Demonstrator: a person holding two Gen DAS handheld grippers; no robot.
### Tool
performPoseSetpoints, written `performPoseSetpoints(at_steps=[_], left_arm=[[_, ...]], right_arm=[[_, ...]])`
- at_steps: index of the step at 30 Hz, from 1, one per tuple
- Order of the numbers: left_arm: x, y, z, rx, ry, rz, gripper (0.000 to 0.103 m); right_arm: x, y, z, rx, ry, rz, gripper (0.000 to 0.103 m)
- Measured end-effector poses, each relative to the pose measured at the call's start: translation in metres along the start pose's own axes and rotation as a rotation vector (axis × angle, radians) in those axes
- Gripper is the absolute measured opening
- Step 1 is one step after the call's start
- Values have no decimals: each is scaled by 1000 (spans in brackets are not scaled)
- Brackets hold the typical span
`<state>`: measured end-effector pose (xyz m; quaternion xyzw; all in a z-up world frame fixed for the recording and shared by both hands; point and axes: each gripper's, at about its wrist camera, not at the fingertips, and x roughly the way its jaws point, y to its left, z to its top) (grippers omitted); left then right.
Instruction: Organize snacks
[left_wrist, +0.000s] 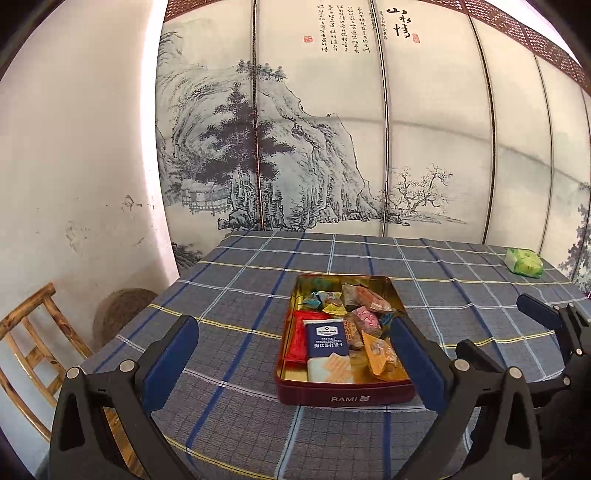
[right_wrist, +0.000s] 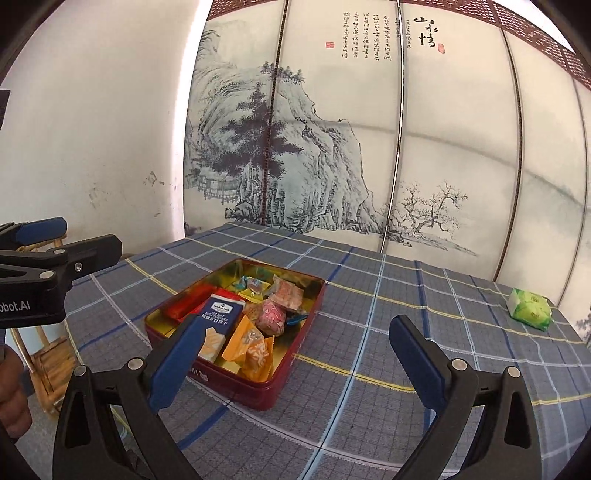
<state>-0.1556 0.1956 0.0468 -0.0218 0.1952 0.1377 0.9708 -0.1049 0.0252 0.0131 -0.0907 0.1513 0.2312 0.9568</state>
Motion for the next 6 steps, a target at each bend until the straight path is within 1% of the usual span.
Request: performPoseSetpoints(at_steps=[6], left_arm=[[-14, 2, 4, -23, -23, -31, 103]], right_arm=[[-13, -6, 3, 13, -24, -9, 100]])
